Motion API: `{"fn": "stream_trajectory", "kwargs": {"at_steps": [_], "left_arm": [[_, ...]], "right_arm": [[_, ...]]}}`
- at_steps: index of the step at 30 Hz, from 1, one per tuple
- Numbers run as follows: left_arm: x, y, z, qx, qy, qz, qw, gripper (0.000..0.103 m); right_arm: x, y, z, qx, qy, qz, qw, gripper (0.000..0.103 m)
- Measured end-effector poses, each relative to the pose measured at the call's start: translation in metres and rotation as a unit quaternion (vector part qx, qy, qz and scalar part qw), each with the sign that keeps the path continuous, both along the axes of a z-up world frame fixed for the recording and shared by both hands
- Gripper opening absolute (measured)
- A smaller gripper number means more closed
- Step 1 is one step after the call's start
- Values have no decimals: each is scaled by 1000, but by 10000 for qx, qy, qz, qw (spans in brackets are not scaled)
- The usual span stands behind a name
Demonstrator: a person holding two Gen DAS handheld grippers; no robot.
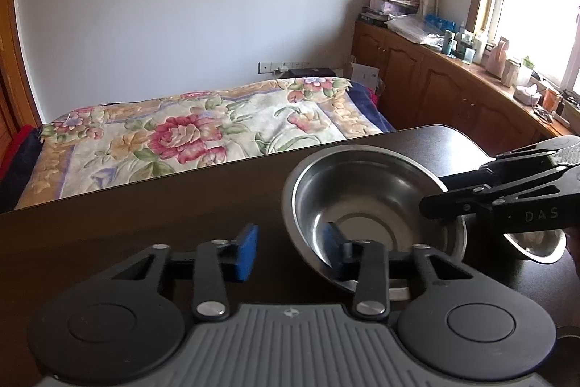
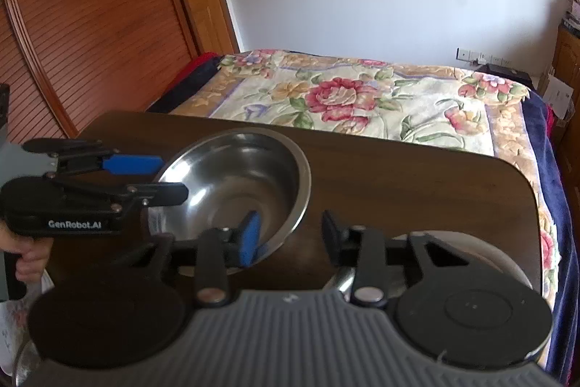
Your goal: Organize plates and bowls
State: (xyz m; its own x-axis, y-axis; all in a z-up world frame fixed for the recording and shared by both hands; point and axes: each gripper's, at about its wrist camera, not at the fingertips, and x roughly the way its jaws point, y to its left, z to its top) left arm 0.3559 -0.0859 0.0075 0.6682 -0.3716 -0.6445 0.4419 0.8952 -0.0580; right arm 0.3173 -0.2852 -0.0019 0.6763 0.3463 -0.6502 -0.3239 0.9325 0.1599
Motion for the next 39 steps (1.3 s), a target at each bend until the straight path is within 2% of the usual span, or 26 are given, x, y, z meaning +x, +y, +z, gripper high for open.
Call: {"fn": "stream_trajectory", "kwargs": {"at_steps": [2,3,9,15,20,28,39], "left_arm": [[1,-1,0,-76,60,-60,9999,49],[-1,-2,0,-50,50,-53,10000,49],[-15,-2,4,-116,-211,-109,9996,46],[-36,0,16,-95,-523,-118,9985,43],[-54,2,30,-171,-806,-115,9965,41],[-73,5,46,-258,-993,-174,9946,39],[-104,12,59,-269,-1190,-280,9921,39]], "right_arm": [[1,0,1,-14,-12,12,10000,27],[2,0,1,-17,-25,15,10000,23],[2,2,0,-82,-84,-25,9999,18],[-6,-2,3,84,-242,-217,9994,11],[-18,-1,11,117,-414,-316,9986,10],[-37,-2,28,142,-670,-361,9970,11],[-67,1,48,-79,-1032,-315,9941,10]]}}
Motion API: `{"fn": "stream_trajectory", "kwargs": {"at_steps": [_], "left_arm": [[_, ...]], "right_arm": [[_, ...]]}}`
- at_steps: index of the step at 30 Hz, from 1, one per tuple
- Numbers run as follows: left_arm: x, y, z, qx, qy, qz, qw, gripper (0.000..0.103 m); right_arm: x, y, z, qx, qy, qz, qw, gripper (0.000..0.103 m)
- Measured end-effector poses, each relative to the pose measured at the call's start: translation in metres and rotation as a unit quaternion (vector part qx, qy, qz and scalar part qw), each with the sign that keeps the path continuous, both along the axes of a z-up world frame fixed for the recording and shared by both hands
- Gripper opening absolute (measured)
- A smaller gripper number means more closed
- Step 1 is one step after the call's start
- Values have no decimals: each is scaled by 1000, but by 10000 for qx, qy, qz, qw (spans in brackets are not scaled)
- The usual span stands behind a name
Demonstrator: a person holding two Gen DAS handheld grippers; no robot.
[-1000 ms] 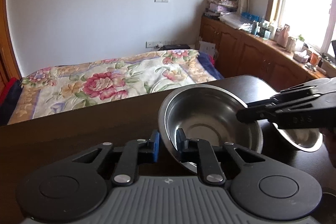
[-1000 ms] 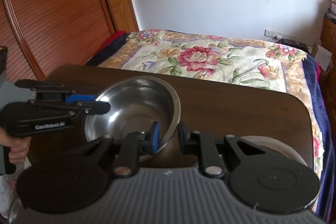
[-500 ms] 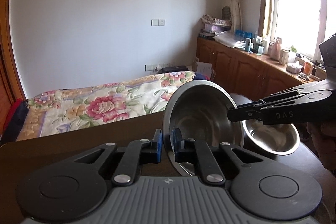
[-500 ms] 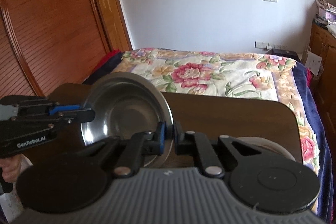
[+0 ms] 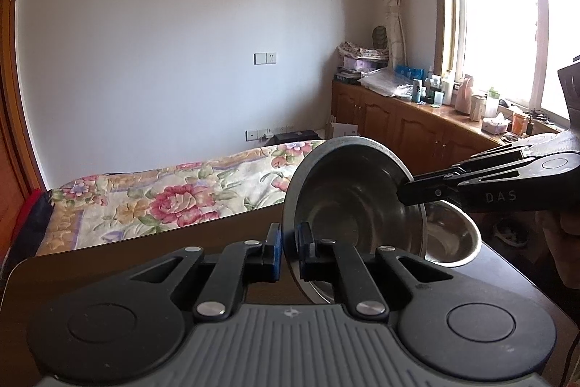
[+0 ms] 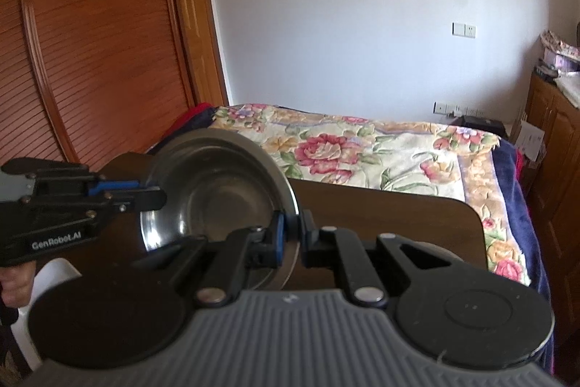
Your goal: Organize plates and bowls
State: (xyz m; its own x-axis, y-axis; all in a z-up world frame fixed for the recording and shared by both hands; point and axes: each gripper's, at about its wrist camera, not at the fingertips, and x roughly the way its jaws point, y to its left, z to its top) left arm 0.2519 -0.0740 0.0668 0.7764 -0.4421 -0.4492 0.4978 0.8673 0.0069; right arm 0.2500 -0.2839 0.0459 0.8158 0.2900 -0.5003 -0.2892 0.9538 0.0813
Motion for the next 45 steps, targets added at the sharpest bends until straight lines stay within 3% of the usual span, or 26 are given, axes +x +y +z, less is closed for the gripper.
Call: {"fn": "stream_trajectory", "kwargs": {"at_steps": [15,32,45], "left_arm": [[-51,6,9,-30,-152,-173,9997,39],[-101,24,-23,-302,214,-292,9989,39],[-104,21,-51,-315,499,-303,9978,39]], "right_arm": [[-47,-4,11,-81,-284,3,9996,10],[-92,-2,-9,-93,-277,108,9995,10],[-106,5,-33,-171,-66,212,9996,10]]}}
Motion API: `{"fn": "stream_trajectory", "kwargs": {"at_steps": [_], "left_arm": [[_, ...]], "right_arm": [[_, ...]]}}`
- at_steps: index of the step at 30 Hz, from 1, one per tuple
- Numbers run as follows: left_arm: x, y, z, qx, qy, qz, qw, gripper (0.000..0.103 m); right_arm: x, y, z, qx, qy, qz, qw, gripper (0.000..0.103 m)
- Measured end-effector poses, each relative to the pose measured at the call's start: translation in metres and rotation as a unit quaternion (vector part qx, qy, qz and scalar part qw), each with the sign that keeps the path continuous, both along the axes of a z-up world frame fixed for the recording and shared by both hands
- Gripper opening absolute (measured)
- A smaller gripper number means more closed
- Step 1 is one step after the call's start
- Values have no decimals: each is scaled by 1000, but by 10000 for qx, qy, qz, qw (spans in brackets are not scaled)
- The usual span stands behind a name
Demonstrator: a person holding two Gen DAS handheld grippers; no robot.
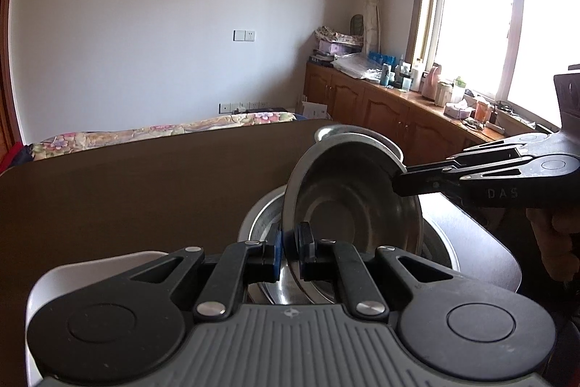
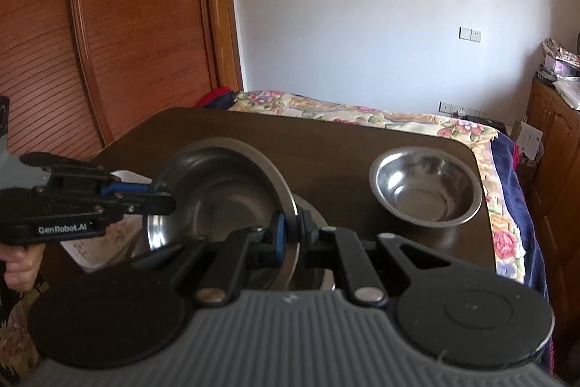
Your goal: Organize plates and bowls
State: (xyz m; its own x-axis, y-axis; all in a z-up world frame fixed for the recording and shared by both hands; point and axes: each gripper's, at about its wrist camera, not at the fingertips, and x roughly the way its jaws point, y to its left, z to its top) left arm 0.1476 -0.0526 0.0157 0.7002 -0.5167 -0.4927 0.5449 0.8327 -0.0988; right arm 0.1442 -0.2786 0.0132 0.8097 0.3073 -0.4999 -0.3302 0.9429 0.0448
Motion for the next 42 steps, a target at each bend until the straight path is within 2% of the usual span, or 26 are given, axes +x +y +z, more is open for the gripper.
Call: {"fn": "stream_trajectory", "kwargs": {"at_steps": [12,27,34,39,42], "left_arm": [[9,-6,-15,43,153,60,9999,39],[14,-12,-20,123,122,109,9998,40],[13,-13,-20,162,79,118,9998,41],[7,-13,-21,84,59,104,9999,49],[0,-14,-16,83,-87,121,9999,56]], "right_arm": [[-1,1,-19,35,201,38,9998,10],[-3,7,-23,-190,85,-14,9998,11],[-3,1,-28,26,79,28,10000,11],[-7,5,-27,-31,-226,29,9997,13],[-11,9,-25,5,-375,53,9993,14]]}}
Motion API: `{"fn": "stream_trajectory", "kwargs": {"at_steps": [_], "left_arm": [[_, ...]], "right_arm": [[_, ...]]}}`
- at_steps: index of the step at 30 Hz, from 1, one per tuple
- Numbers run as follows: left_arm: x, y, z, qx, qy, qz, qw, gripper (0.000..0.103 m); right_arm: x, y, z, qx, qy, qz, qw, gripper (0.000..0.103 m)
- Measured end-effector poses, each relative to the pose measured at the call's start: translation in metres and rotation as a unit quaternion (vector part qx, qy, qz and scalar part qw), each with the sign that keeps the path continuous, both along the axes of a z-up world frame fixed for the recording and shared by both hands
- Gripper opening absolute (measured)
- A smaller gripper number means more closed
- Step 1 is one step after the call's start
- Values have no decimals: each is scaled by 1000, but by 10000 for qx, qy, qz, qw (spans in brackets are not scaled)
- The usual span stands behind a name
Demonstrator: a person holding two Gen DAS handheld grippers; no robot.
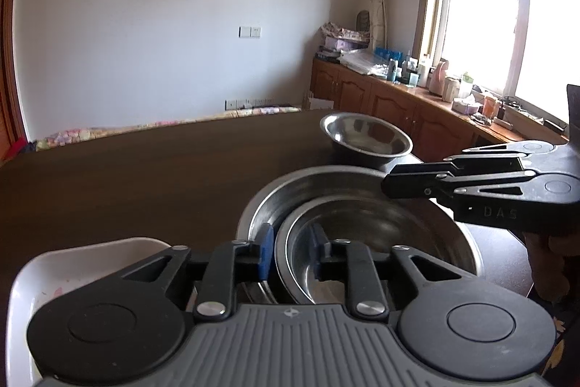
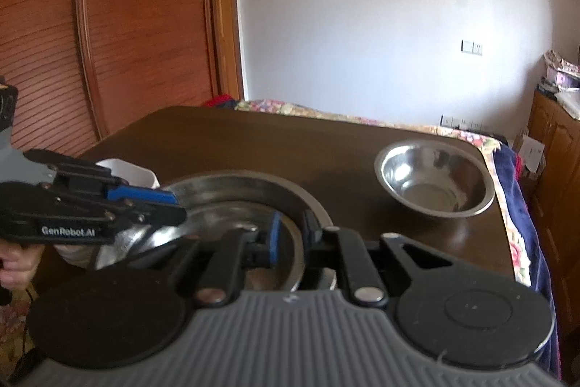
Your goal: Organize plates and bowls
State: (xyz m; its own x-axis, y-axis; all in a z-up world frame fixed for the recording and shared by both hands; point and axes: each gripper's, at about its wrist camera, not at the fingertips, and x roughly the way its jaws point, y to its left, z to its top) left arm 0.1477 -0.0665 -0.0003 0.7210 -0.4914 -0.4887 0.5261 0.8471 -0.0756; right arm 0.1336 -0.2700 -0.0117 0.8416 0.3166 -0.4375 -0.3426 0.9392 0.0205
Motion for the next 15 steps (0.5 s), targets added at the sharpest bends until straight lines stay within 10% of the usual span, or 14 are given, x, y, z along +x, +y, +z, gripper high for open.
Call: {"fn": "stream_trajectory", "kwargs": {"at_steps": [15], "left_arm": [[-43,0,17,-207,-516,93,9984,88]], "right_arm": [[-49,-10,4,252,-495,-275,9981,15]]}}
